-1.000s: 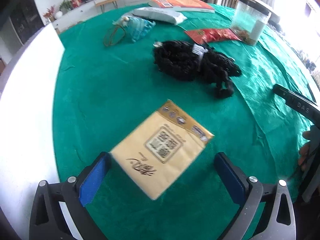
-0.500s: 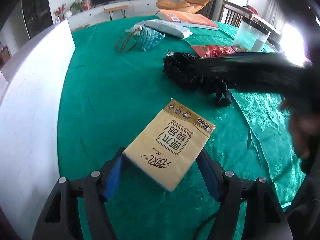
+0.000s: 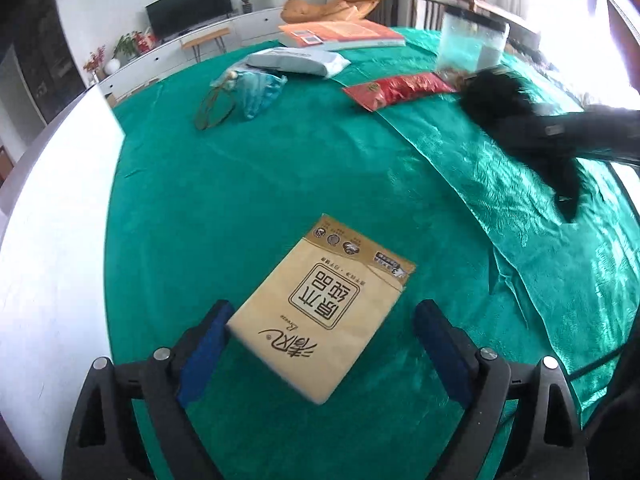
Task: Organize soft objects
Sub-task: 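Grasp the black gloves with the right gripper while the left gripper lifts the tissue pack, then carry the tissue pack and black gloves to the white box and release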
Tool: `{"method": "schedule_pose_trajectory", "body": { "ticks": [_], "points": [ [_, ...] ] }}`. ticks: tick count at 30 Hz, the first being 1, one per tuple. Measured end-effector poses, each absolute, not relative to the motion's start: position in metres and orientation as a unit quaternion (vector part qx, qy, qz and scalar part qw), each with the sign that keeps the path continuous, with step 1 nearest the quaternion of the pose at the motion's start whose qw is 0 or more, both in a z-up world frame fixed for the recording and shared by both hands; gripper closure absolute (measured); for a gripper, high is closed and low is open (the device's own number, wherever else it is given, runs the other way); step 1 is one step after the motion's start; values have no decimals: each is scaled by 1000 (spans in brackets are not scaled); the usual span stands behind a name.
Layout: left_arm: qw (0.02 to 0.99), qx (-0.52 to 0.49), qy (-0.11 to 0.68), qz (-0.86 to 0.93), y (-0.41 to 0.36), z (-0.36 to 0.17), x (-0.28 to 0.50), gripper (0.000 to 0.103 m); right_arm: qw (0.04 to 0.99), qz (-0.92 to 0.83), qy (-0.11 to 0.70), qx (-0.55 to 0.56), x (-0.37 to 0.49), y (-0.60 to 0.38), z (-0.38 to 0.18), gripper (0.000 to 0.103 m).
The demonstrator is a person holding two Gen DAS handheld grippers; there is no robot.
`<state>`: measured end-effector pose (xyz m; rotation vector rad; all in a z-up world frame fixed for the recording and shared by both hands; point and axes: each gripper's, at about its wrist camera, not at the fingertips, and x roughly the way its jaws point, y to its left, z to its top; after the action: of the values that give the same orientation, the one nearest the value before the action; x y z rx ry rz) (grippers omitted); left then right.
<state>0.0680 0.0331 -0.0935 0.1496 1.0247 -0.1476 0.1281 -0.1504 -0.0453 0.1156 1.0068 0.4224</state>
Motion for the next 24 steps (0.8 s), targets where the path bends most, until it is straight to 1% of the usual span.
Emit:
{"method": "schedule_pose_trajectory", "body": {
  "ticks": [1, 2, 4, 5, 7, 11, 16, 20, 24],
  "points": [
    [870, 73, 483, -70, 32, -93, 69, 12, 853, 193, 477, 80, 123, -164, -45, 59],
    [871, 72, 480, -68, 32, -92, 69, 18, 853, 185, 476, 108, 117, -177, -45, 59],
    [875, 51, 477, -62, 36, -90, 71, 24, 851, 177, 471, 150, 108, -198, -47, 59],
    [876, 37, 476, -62, 39, -88, 71, 29, 850, 175, 469, 163, 106, -205, -47, 59],
    [878, 9, 475, -65, 45, -84, 69, 32, 848, 170, 463, 194, 100, -218, -50, 59],
    [887, -49, 452, -86, 54, -57, 55, 34, 842, 166, 458, 230, 89, -232, -53, 59],
    [899, -105, 411, -107, 74, -10, 37, 34, 844, 190, 444, 232, 82, -221, -32, 59],
    [909, -139, 381, -93, 112, 23, 23, 34, 843, 241, 428, 220, 72, -186, 0, 59],
    [924, -144, 353, -33, 171, 53, -3, 35, 829, 312, 415, 207, 64, -125, 35, 59]
  ]
}}
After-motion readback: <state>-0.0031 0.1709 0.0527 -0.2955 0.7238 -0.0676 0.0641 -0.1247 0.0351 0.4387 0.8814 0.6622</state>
